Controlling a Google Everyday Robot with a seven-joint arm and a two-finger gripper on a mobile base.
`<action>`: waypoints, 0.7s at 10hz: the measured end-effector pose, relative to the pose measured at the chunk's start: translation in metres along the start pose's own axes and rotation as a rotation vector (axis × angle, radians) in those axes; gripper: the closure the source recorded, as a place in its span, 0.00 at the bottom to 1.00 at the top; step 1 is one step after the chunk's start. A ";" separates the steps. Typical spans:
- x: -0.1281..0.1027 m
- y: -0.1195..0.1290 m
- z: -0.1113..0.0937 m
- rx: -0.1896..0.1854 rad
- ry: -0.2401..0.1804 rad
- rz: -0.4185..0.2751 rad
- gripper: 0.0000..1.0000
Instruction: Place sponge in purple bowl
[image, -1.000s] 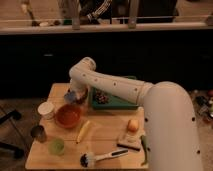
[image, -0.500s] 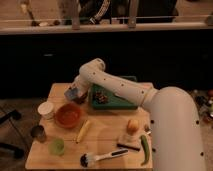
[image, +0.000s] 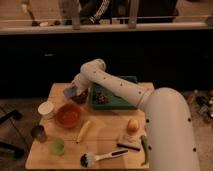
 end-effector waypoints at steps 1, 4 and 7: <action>0.001 -0.001 0.001 0.005 -0.001 0.012 0.97; 0.004 -0.004 0.006 0.014 -0.003 0.050 0.97; 0.009 -0.004 0.012 0.013 -0.001 0.097 0.89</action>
